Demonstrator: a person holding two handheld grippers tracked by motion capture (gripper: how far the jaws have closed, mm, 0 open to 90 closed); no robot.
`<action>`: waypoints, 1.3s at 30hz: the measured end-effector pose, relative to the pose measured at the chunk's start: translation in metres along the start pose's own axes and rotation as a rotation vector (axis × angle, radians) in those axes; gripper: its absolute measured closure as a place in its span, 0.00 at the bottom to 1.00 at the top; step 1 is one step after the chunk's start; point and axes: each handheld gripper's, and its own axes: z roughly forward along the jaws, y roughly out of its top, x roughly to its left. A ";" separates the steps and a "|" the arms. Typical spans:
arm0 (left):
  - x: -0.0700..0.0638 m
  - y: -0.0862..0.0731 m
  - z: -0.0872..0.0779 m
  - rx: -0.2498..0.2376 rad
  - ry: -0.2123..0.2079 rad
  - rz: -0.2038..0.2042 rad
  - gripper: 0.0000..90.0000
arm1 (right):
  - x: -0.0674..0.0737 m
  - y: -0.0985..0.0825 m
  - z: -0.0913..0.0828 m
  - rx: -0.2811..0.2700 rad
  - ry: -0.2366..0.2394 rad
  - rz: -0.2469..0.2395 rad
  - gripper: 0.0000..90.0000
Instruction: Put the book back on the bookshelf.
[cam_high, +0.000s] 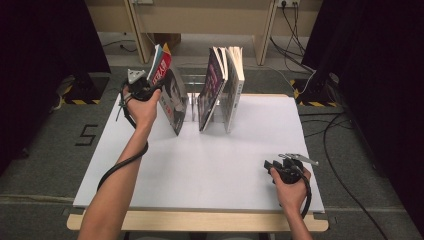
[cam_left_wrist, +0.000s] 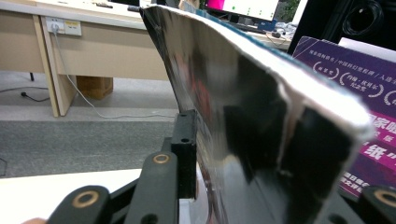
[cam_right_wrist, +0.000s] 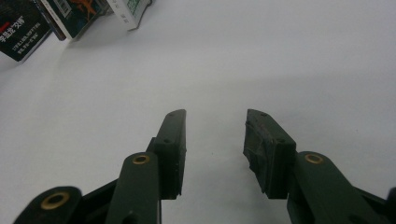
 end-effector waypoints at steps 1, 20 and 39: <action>0.000 0.000 -0.001 0.002 -0.001 -0.002 0.77 | 0.000 0.000 0.000 0.000 0.000 0.000 0.66; 0.001 -0.011 -0.011 0.033 -0.004 -0.030 0.65 | 0.000 0.000 0.000 -0.006 -0.005 -0.015 0.66; 0.004 -0.012 -0.023 0.037 -0.016 -0.032 0.62 | 0.002 -0.001 0.001 -0.005 -0.004 -0.015 0.66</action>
